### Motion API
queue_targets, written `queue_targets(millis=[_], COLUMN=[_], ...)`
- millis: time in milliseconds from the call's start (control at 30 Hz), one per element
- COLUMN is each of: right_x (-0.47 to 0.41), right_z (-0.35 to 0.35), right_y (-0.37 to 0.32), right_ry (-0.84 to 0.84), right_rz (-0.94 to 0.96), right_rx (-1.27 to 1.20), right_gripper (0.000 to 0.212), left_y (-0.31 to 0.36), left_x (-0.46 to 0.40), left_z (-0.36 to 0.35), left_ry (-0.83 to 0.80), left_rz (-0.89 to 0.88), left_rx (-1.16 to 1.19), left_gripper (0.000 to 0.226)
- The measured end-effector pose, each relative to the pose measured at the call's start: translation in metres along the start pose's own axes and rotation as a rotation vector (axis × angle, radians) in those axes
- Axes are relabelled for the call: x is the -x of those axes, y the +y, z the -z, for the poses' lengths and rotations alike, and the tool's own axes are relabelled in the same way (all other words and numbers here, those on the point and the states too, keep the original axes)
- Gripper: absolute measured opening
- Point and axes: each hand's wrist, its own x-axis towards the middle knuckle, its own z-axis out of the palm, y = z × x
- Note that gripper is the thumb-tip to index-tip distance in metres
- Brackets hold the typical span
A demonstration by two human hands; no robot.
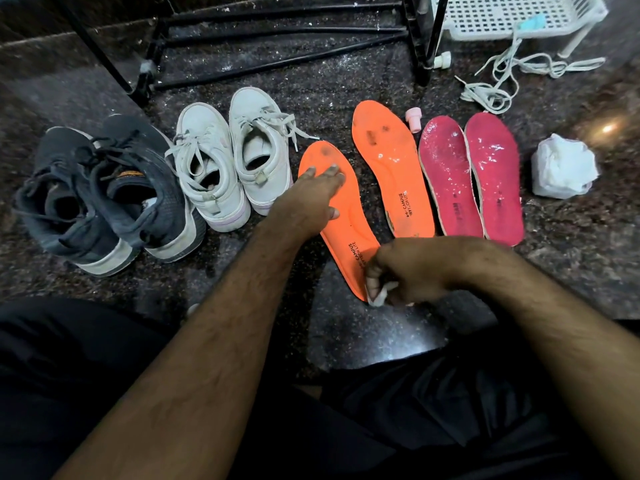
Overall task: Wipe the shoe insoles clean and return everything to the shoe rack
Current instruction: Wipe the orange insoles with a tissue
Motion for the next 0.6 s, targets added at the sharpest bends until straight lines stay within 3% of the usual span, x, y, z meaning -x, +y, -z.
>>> queue_targets(millis=[133, 200, 267, 400, 467, 500, 600], right_x=[-0.012, -0.032, -0.045, -0.02, -0.007, -0.004, -0.013], right_z=[0.013, 0.01, 0.002, -0.002, -0.001, 0.001, 0.009], right_y=[0.008, 0.009, 0.004, -0.006, -0.003, 0.001, 0.012], right_ry=[0.477, 0.638, 0.555, -0.002, -0.093, 0.003, 0.519], right_rz=[0.137, 0.124, 0.055, 0.036, 0.049, 0.059, 0.089], right_rx=[-0.19, -0.138, -0.029, -0.008, -0.009, 0.002, -0.031], right_gripper=[0.014, 0.012, 0.014, 0.025, 0.026, 0.025, 0.014], left_y=[0.002, 0.002, 0.002, 0.001, 0.0, 0.0, 0.003], left_x=[-0.001, -0.001, -0.001, -0.001, -0.003, -0.003, -0.002], left_z=[0.002, 0.003, 0.003, 0.003, 0.002, 0.001, 0.001], left_ry=[0.003, 0.003, -0.005, -0.001, 0.042, 0.064, 0.116], left_rz=[-0.008, -0.028, -0.043, -0.046, -0.057, -0.058, -0.038], left_rx=[-0.003, -0.007, -0.007, 0.015, 0.007, 0.002, 0.04], left_gripper=[0.075, 0.073, 0.073, 0.065, 0.054, 0.049, 0.037])
